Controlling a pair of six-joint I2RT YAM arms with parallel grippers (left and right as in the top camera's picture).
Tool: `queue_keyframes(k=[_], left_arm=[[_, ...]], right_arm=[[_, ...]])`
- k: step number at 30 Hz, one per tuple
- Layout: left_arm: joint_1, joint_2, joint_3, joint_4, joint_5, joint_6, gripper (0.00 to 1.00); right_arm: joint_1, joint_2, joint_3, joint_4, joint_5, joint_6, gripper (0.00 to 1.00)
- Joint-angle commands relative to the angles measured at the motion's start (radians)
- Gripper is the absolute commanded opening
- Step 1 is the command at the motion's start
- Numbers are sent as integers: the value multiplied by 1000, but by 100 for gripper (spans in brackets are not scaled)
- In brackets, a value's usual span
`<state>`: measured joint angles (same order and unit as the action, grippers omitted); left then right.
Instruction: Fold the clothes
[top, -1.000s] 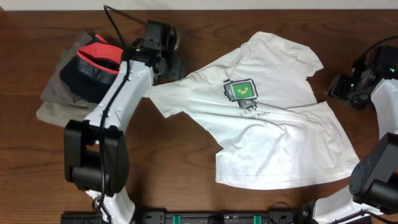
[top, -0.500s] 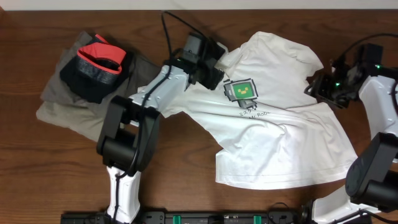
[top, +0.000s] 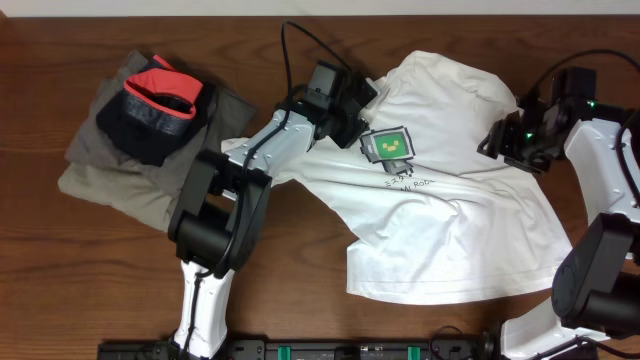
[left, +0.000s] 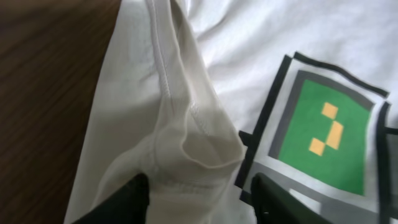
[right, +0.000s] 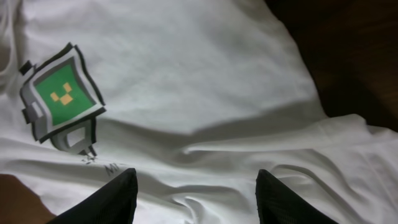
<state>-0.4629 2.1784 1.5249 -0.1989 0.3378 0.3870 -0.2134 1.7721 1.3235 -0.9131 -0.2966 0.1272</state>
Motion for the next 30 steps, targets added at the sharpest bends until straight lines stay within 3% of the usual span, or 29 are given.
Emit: queue_keyframes(k=[1, 2, 4, 5, 11, 18, 28, 30], left_arm=[[0, 6, 6, 16, 10, 17, 46], [0, 6, 6, 18, 10, 17, 38], [0, 6, 6, 23, 9, 16, 12], [5, 6, 6, 30, 9, 16, 6], [43, -5, 34, 37, 8, -6, 6], [135, -22, 88, 41, -145, -44, 6], [213, -22, 89, 45, -130, -96, 7], [207, -22, 89, 32, -19, -98, 27]], right_arm=[[12, -1, 6, -2, 23, -9, 59], [12, -1, 6, -2, 23, -9, 60], [12, -1, 6, -3, 24, -9, 60], [12, -1, 6, -3, 24, -9, 60], [12, -1, 3, -10, 24, -9, 59], [12, -1, -38, -18, 38, -9, 62], [9, -1, -289, 62, 34, 25, 60], [5, -1, -302, 73, 35, 13, 59]])
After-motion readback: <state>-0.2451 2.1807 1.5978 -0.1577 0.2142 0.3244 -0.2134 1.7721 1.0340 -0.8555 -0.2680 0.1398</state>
